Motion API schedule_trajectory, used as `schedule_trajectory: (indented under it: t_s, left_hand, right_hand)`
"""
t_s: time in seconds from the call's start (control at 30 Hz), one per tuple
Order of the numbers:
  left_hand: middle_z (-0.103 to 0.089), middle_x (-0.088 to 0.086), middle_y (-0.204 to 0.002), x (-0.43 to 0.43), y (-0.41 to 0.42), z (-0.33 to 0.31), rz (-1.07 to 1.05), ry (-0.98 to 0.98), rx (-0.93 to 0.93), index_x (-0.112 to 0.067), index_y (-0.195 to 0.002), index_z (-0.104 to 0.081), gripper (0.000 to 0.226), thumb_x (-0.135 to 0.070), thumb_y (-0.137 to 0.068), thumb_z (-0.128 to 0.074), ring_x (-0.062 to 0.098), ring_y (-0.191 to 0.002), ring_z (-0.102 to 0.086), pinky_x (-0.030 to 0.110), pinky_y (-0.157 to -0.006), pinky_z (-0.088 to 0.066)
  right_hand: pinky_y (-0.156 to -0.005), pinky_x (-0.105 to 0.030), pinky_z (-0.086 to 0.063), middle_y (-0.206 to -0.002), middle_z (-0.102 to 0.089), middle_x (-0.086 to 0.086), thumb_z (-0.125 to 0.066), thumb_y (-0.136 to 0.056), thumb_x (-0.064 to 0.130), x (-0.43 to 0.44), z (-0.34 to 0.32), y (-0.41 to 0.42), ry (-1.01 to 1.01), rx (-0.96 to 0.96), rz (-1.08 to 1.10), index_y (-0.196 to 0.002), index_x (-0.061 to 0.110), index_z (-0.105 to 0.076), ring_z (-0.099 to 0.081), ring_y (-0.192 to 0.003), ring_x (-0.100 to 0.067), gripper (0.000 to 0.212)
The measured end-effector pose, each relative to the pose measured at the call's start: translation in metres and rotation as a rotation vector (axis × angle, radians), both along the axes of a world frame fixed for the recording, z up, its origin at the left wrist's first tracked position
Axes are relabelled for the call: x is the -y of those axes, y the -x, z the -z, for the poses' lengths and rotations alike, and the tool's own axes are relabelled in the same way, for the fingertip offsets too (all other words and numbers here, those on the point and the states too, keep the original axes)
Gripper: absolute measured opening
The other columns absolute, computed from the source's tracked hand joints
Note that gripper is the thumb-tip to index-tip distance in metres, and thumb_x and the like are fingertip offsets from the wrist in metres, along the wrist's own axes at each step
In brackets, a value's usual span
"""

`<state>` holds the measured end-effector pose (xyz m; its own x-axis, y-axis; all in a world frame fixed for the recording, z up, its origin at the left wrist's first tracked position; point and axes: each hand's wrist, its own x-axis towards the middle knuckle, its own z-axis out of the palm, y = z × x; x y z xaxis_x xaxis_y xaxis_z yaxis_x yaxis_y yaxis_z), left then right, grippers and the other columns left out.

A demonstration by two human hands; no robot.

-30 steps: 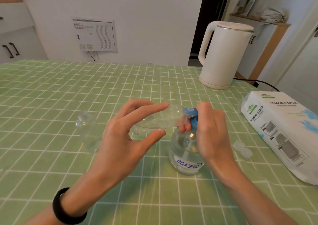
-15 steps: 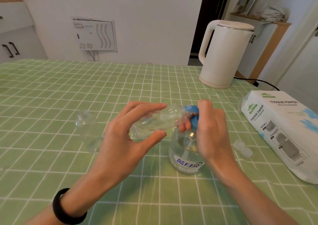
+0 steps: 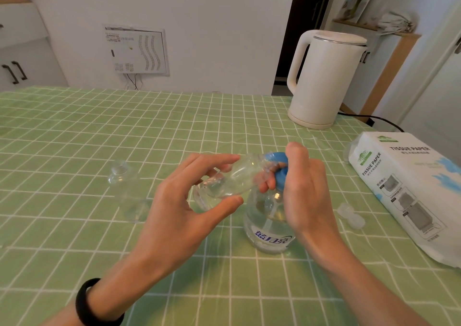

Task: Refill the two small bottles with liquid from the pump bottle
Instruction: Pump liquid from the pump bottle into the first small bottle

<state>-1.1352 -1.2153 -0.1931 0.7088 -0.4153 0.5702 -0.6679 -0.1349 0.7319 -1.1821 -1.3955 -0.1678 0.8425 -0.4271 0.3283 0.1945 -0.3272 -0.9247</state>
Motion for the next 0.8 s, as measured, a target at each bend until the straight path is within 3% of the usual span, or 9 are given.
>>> schedule_trajectory:
  t_s: [0.13,0.3,0.47,0.8]
  left_hand:
    - [-0.071,-0.013,-0.119,0.0001,0.0003,0.0019,0.003,-0.003,-0.010,-0.038,-0.129,-0.067,0.048,-0.038,-0.081,-0.077,0.018,-0.113,-0.066,0.013,-0.095,-0.046]
    - [-0.071,-0.016,-0.116,0.0002,0.0007,0.0032,-0.003,0.000,-0.013,-0.042,-0.129,-0.066,0.049,-0.041,-0.081,-0.076,0.015,-0.113,-0.067,0.013,-0.094,-0.048]
    - [-0.071,-0.015,-0.118,0.0004,0.0005,0.0038,0.002,0.008,-0.025,-0.043,-0.130,-0.065,0.051,-0.043,-0.080,-0.077,0.019,-0.113,-0.068,0.027,-0.095,-0.054]
    - [-0.072,-0.016,-0.119,0.0001,0.0002,0.0058,-0.009,0.004,-0.028,-0.045,-0.128,-0.065,0.050,-0.043,-0.080,-0.077,0.015,-0.114,-0.068,0.024,-0.096,-0.054]
  right_hand:
    - [-0.070,-0.041,-0.054,-0.055,-0.066,0.001,-0.030,-0.097,0.031,0.0041,0.0029,-0.0011,0.057,0.033,0.002,-0.044,0.028,-0.056,-0.065,-0.060,-0.017,0.059]
    - [-0.073,-0.051,-0.057,-0.056,-0.067,0.001,-0.031,-0.097,0.039,0.0027,0.0041,-0.0007,0.046,0.015,0.016,-0.045,0.026,-0.056,-0.067,-0.062,-0.019,0.059]
    - [-0.077,-0.062,-0.057,-0.054,-0.064,0.000,-0.031,-0.096,0.052,-0.0005,0.0027,-0.0009,0.009,-0.008,0.014,-0.044,0.022,-0.051,-0.065,-0.063,-0.027,0.063]
    - [-0.070,-0.042,-0.055,-0.056,-0.067,0.002,-0.031,-0.096,0.033,0.0056,0.0041,-0.0015,0.076,0.020,0.011,-0.044,0.030,-0.057,-0.068,-0.063,-0.018,0.059]
